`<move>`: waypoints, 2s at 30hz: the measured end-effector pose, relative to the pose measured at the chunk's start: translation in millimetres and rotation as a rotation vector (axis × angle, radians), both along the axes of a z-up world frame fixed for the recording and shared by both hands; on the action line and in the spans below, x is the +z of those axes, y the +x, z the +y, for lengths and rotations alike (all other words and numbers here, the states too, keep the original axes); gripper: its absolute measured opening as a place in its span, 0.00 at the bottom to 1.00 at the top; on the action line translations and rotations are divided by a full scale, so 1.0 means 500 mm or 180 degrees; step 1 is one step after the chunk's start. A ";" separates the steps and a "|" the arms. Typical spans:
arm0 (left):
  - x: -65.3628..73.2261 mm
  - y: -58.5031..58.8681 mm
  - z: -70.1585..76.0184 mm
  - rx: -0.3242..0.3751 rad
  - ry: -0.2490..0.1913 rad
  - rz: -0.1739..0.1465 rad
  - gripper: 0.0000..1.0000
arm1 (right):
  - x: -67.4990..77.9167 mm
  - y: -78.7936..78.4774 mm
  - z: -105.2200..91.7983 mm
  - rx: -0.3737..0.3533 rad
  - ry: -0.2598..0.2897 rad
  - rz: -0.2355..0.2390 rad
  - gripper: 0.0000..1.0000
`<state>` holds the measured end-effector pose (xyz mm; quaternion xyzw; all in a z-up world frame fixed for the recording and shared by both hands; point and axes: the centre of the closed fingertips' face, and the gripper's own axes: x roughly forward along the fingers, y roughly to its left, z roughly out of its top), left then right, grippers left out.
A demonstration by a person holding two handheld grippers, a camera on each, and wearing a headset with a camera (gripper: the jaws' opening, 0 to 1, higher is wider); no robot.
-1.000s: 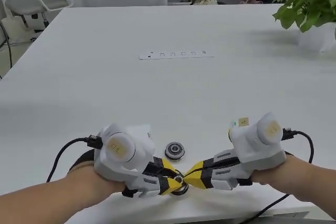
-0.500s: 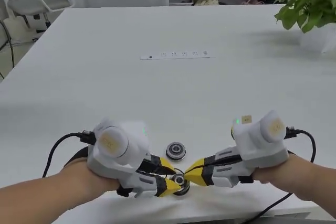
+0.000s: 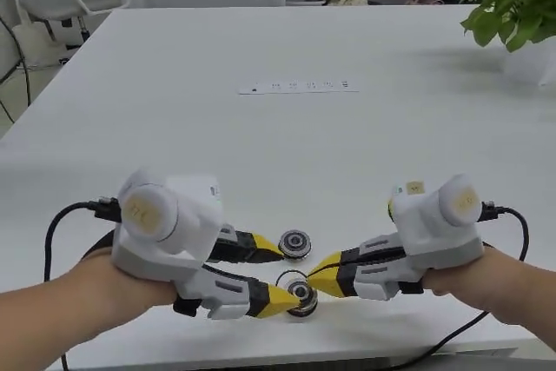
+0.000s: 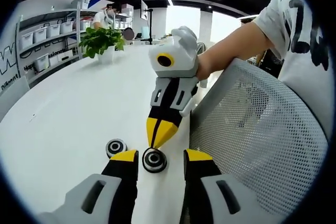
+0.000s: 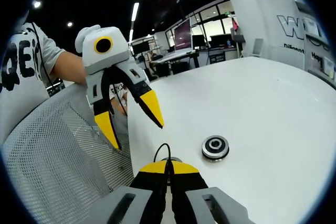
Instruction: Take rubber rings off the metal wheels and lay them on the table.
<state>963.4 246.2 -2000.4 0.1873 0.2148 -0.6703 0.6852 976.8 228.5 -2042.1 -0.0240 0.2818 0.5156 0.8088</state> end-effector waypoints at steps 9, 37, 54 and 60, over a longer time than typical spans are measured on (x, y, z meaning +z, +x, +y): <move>0.030 0.004 0.038 0.0145 -0.0009 -0.0073 0.45 | 0.012 -0.002 0.008 0.0062 0.0013 -0.0022 0.00; 0.109 0.038 0.137 0.0825 -0.0337 -0.0112 0.70 | 0.034 0.024 0.029 0.0095 0.0057 -0.0039 0.00; 0.109 0.049 0.173 0.1041 -0.0382 -0.0079 0.71 | 0.019 0.063 0.070 0.0071 -0.0039 -0.0053 0.00; 0.109 0.052 0.178 0.1076 -0.0397 -0.0066 0.72 | 0.004 0.070 0.086 0.0089 -0.0112 -0.0046 0.00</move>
